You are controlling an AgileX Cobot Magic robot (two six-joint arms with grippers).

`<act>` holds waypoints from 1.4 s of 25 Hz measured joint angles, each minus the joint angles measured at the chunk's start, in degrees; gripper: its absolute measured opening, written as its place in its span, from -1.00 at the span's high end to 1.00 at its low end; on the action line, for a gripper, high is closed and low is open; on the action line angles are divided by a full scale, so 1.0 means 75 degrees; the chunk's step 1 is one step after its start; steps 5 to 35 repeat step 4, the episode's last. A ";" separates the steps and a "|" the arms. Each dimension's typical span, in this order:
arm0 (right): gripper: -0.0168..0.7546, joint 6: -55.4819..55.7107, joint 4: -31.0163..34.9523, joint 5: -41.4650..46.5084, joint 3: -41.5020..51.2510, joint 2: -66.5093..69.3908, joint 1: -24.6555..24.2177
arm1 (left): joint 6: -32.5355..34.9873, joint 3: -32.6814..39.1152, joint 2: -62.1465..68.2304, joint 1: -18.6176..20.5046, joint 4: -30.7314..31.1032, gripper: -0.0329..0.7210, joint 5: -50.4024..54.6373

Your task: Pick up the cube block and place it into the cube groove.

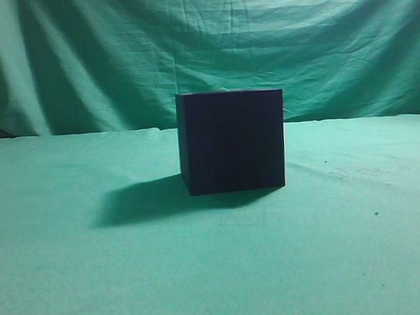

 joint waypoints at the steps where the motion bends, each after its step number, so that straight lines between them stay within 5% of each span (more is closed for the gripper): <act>1: 0.96 0.0000 0.0000 0.0000 0.0000 0.0000 0.0000 | 0.0000 0.0000 0.0000 0.0000 0.0000 0.91 0.0000; 35: 0.96 0.0000 0.0000 0.0000 0.0000 0.0000 0.0000 | 0.0000 0.0000 0.0000 0.0000 0.0000 0.91 0.0000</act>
